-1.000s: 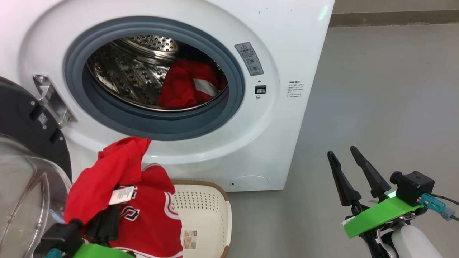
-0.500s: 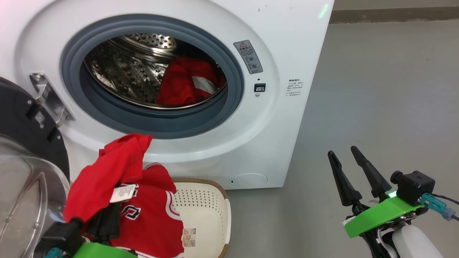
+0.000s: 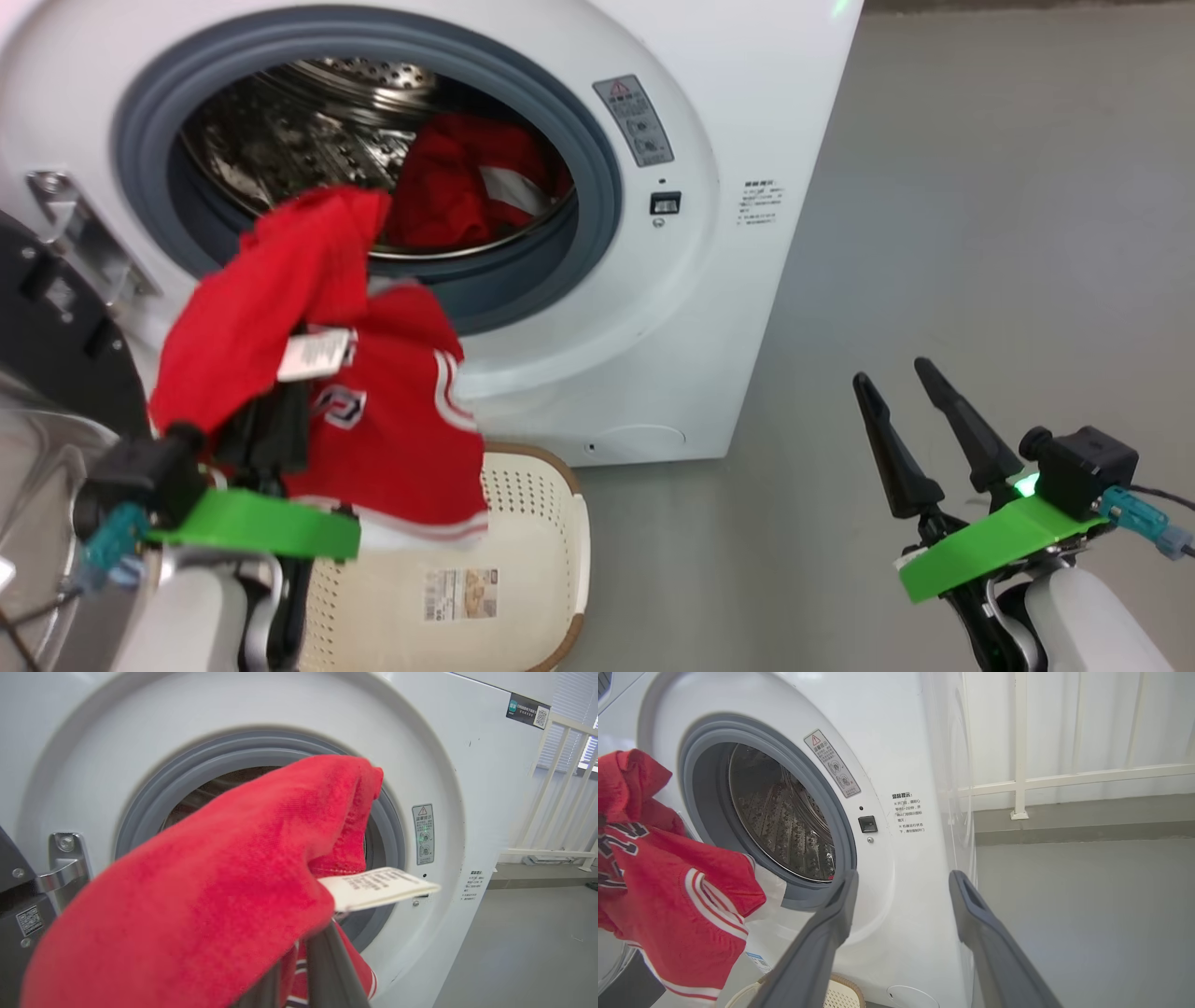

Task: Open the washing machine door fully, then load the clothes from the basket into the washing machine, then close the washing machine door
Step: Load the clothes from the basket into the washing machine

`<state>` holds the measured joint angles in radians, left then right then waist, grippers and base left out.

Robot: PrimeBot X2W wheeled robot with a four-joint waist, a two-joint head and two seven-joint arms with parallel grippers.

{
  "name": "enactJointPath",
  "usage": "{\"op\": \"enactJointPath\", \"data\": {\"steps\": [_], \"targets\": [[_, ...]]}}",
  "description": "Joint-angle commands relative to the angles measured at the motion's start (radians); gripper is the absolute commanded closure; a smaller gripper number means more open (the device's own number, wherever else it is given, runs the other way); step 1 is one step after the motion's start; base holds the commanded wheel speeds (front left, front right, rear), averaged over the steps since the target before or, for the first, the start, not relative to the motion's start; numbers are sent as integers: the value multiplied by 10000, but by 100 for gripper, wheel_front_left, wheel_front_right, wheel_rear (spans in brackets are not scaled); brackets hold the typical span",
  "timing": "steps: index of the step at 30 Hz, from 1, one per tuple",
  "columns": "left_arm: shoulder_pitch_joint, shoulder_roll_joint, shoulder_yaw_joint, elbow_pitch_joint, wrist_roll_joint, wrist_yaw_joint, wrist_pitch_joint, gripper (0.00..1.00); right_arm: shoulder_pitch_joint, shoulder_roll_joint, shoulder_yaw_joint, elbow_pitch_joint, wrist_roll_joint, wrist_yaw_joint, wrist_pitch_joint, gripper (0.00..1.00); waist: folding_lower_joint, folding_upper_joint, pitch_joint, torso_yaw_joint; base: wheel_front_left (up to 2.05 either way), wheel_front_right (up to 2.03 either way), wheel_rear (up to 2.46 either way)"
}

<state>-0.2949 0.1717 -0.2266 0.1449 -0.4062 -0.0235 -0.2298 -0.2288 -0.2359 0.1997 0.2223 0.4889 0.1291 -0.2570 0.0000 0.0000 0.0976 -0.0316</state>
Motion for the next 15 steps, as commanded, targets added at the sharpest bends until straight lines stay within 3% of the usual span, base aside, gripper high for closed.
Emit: {"op": "enactJointPath", "data": {"steps": [1,15], "targets": [[-732,191,350,-107,70,-62,-17,100,-301,-98,176,-304,-147,16,-48,0,0,0,311,-196,0,0,0],[-4172,236,452,2701,25,-571,-218,100,-1001,-2,104,-698,-198,16,-48,0,0,0,2251,-987,0,0,0]]}}
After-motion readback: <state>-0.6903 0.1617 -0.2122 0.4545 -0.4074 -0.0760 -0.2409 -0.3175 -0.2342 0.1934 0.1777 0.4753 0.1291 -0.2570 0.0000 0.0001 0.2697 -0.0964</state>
